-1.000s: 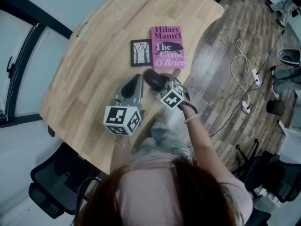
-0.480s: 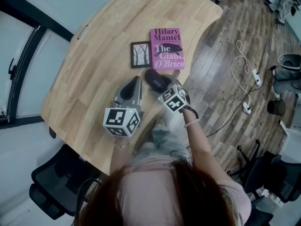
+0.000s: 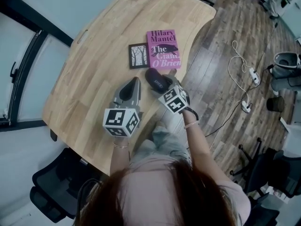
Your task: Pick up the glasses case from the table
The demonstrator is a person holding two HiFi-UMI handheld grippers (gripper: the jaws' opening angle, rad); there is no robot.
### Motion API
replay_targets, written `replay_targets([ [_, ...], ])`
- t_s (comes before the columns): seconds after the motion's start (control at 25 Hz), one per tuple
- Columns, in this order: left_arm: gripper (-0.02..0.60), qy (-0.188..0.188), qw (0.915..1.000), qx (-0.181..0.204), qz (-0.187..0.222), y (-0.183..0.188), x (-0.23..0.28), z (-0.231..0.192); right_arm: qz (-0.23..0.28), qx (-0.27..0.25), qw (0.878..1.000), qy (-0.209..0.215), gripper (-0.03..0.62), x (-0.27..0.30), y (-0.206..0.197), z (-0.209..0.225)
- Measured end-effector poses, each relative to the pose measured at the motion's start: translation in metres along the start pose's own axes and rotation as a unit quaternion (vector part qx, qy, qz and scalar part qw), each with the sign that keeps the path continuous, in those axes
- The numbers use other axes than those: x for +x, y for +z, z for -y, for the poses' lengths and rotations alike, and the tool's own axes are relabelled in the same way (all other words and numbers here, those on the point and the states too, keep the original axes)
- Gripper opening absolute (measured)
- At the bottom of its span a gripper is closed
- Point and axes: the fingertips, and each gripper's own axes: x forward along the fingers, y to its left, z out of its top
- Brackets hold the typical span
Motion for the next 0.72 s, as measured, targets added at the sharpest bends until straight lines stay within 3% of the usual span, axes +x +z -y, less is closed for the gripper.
replay_targets([
  [0.72, 0.008, -0.024, 0.9993, 0.026, 0.011, 0.019, -0.041, 0.028, 0.084, 0.054, 0.993, -0.064, 0.359, -0.069, 0.037, -0.009],
])
